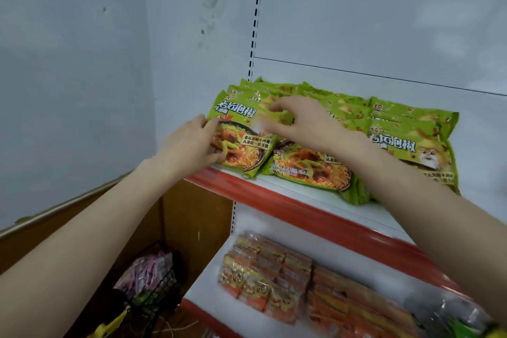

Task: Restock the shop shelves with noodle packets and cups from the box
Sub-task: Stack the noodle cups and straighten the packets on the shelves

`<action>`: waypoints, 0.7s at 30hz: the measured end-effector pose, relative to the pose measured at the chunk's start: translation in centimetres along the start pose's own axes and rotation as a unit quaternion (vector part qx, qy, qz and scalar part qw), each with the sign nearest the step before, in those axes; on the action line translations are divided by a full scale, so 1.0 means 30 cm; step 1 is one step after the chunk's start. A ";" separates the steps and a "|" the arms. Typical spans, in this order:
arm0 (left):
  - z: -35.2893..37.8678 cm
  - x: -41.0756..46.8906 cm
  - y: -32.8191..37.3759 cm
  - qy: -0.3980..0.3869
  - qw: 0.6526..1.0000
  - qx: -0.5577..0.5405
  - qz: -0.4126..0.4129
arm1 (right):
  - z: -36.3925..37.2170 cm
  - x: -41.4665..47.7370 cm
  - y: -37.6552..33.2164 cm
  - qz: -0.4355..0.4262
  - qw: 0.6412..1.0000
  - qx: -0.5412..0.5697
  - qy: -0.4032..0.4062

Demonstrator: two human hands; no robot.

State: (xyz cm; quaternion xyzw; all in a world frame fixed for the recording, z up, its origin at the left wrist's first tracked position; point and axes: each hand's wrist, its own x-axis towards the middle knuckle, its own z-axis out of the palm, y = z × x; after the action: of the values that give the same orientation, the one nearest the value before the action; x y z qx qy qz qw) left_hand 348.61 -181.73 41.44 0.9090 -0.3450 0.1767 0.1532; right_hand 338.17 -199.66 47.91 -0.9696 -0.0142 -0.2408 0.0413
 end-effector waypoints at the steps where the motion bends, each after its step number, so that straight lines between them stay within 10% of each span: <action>1: 0.009 0.015 -0.028 -0.003 1.000 -0.019 0.005 | 0.019 0.007 -0.023 0.006 1.000 -0.018 -0.011; 21: 0.122 0.239 -0.122 -0.063 0.927 -0.366 0.048 | 0.182 0.122 -0.078 0.101 0.971 -0.205 -0.066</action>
State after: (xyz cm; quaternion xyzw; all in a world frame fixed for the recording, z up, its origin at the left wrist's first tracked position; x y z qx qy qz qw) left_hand 356.92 -184.68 40.66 0.7814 -0.4376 -0.0128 0.4446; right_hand 343.83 -196.83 44.98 -0.9675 0.1306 -0.1691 -0.1348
